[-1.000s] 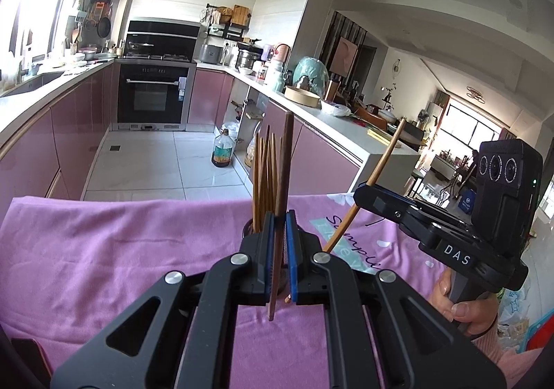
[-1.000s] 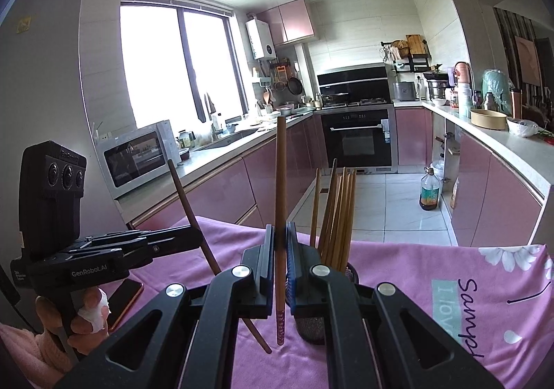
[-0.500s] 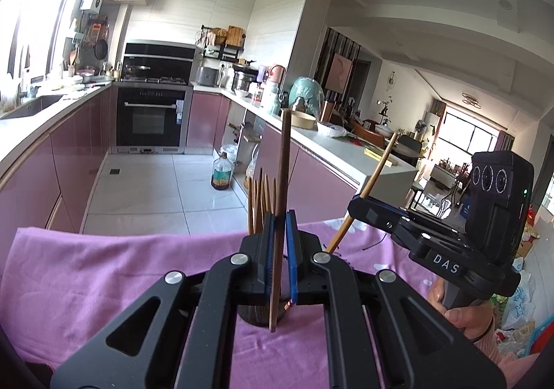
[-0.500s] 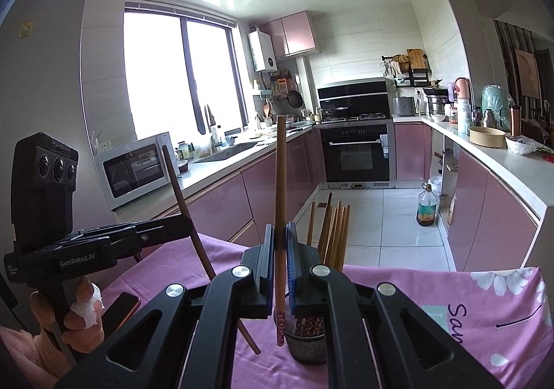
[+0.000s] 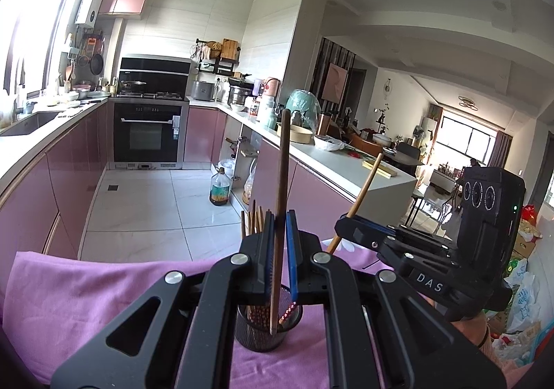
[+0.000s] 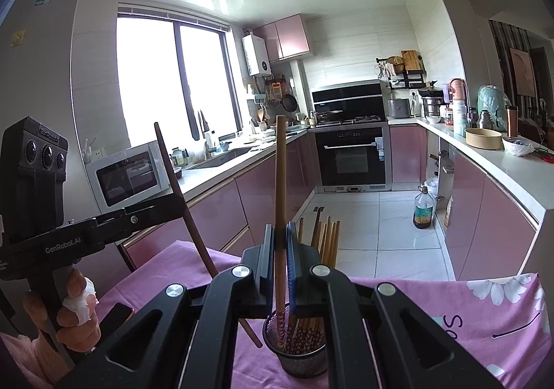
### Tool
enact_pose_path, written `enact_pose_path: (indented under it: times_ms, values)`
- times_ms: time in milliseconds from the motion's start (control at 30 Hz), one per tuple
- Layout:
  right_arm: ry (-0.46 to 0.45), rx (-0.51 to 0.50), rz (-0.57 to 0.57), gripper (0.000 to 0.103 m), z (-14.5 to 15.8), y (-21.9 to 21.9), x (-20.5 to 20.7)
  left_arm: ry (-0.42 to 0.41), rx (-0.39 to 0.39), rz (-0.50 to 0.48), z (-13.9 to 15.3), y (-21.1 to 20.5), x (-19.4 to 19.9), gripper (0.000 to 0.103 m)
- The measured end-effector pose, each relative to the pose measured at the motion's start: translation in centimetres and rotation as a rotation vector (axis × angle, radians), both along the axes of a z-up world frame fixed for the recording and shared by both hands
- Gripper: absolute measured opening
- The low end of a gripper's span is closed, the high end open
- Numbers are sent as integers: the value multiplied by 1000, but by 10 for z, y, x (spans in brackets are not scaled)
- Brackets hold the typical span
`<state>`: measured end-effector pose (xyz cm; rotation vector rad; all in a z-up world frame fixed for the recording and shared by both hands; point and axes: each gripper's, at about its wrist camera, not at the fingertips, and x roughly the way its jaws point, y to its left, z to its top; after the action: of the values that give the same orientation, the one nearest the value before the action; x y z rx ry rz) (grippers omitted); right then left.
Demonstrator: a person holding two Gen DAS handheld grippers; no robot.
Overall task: Organize utensils
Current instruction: 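Lower the left gripper's chopstick into the holder while the right gripper inserts its own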
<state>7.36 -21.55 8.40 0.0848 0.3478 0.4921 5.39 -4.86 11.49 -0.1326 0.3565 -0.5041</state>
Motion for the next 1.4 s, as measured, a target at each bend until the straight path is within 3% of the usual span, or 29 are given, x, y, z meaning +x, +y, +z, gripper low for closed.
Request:
enact_pose_path:
  times_ms: [667, 1400]
  values:
    - [44, -33, -52, 5, -18, 7, 17, 43, 25, 14, -17, -3, 9, 7]
    - [102, -65, -46, 5, -35, 11, 24, 105, 62, -9, -9, -11, 42, 7]
